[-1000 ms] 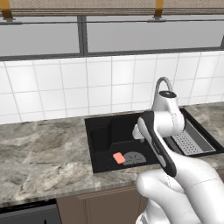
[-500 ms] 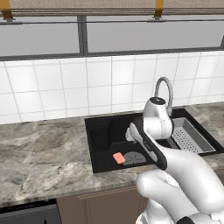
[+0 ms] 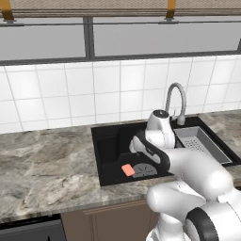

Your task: Pick up the sponge and bar soap from the sink, and place them back in the cabinet, and close the cabinet door.

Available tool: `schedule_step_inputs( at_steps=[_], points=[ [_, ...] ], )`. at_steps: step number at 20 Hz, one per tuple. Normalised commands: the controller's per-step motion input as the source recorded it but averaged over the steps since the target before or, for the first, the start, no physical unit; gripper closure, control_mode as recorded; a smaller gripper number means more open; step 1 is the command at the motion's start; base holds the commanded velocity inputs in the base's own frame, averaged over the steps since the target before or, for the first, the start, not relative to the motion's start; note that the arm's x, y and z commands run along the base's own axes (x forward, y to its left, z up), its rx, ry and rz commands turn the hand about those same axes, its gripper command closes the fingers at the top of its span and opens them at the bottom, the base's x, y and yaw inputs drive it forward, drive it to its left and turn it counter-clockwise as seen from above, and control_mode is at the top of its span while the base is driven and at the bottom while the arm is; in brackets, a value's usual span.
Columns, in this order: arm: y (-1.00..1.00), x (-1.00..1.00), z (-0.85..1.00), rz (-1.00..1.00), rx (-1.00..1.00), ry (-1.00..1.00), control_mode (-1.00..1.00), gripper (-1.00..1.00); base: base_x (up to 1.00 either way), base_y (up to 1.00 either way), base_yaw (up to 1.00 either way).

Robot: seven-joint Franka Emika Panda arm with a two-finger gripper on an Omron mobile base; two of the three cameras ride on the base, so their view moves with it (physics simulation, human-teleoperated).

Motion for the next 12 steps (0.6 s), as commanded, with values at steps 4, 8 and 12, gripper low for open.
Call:
schedule_step_inputs(
  at_steps=[4, 8, 12],
  points=[
    [0.0, 0.45, -0.27, 0.01, 0.0, 0.0, -1.0, -1.0, 0.0, 0.0, 0.0],
    [0.02, 0.39, -0.25, 0.0, 0.0, 0.0, -1.0, -1.0, 0.0, 0.0, 0.0],
    [0.05, 0.32, -0.3, 0.0, 0.0, 0.0, -1.0, -1.0, 0.0, 0.0, 0.0]
  ],
)
